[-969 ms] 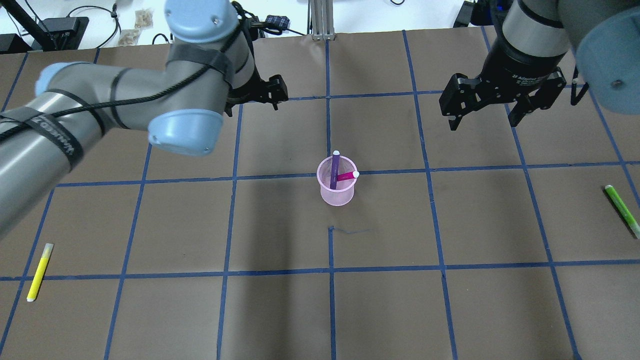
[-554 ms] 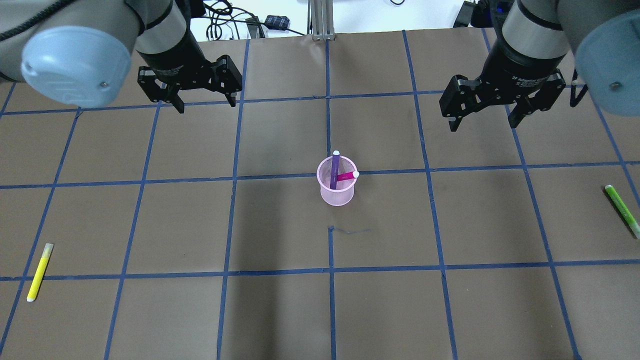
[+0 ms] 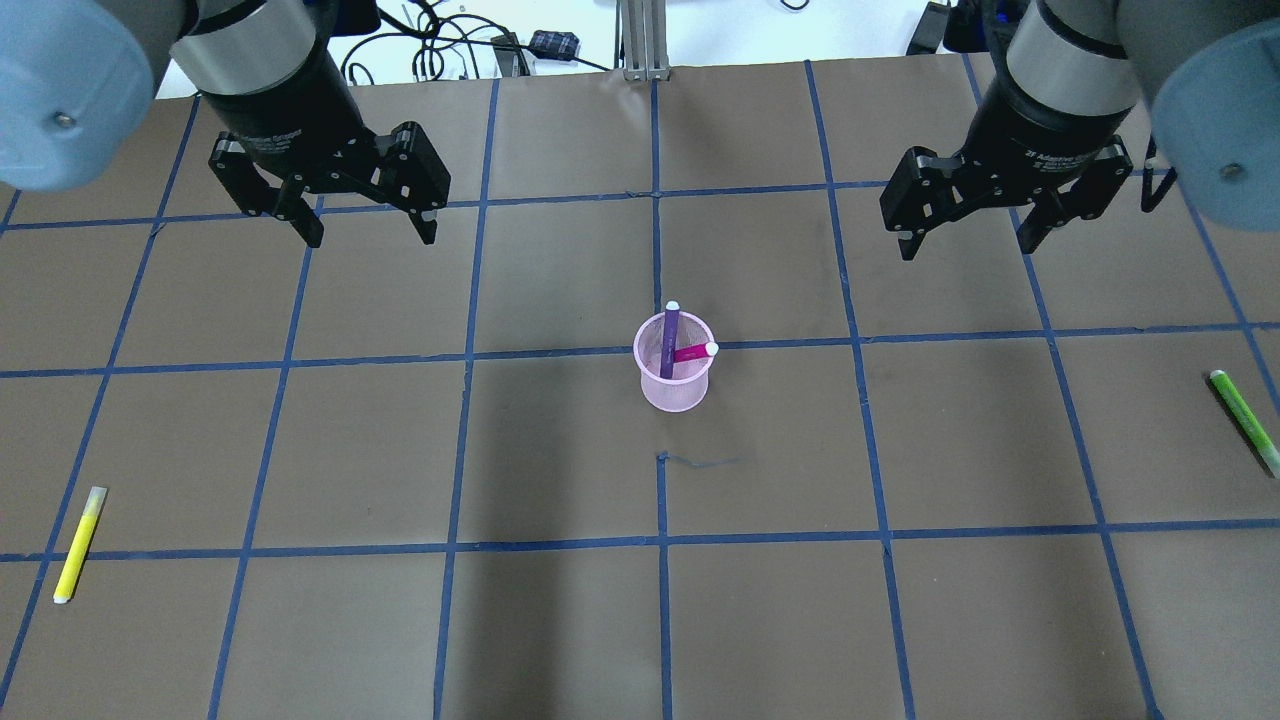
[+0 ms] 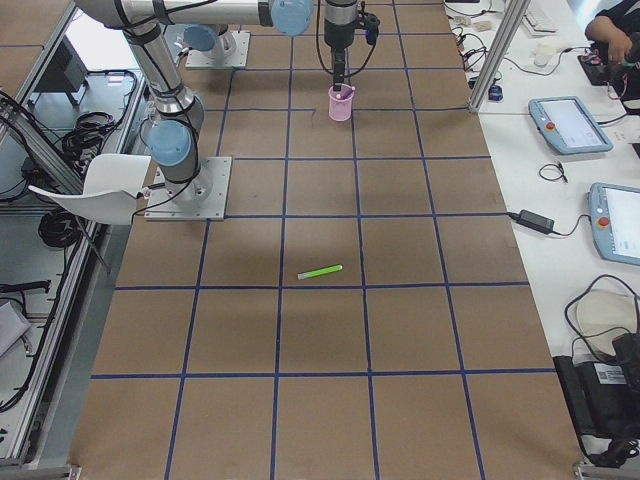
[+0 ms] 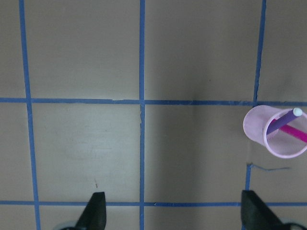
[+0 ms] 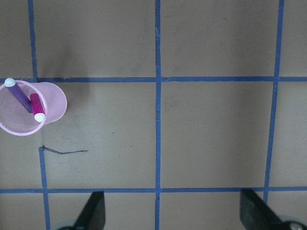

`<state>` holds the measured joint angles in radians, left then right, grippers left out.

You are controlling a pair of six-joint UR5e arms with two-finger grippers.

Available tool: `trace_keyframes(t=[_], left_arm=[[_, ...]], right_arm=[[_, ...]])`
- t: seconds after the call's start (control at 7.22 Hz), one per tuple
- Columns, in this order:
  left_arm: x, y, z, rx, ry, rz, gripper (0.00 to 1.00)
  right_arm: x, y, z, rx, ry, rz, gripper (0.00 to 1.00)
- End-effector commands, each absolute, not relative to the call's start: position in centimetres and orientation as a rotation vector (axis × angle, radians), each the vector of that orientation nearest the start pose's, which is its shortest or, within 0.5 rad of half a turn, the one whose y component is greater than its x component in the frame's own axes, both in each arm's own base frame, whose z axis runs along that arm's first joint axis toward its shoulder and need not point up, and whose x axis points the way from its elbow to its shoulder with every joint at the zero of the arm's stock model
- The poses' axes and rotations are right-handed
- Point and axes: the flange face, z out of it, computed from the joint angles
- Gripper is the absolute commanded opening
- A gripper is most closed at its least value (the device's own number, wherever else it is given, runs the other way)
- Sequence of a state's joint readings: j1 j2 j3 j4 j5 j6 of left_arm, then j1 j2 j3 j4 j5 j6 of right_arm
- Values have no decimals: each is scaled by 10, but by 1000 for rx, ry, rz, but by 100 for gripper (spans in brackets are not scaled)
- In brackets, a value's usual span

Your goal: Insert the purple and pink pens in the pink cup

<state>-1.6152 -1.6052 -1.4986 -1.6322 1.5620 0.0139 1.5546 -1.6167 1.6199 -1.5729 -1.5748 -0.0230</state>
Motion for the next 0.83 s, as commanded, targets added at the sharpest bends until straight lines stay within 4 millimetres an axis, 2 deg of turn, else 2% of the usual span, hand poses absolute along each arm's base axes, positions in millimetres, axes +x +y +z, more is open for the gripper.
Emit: trace_keyframes(t=[0.0, 0.14, 0.55, 0.69], left_arm=[[-147, -504, 493, 130, 3092, -113, 100], [-149, -507, 493, 140, 3079, -125, 100], [-153, -492, 501, 156, 3096, -48, 100], [-154, -493, 506, 157, 3109, -62, 100]], right_arm=[[125, -473, 487, -10, 3146, 0, 100], [125, -474, 485, -10, 3148, 12, 100], [125, -473, 486, -10, 3149, 7, 100], [125, -474, 486, -10, 3148, 5, 100]])
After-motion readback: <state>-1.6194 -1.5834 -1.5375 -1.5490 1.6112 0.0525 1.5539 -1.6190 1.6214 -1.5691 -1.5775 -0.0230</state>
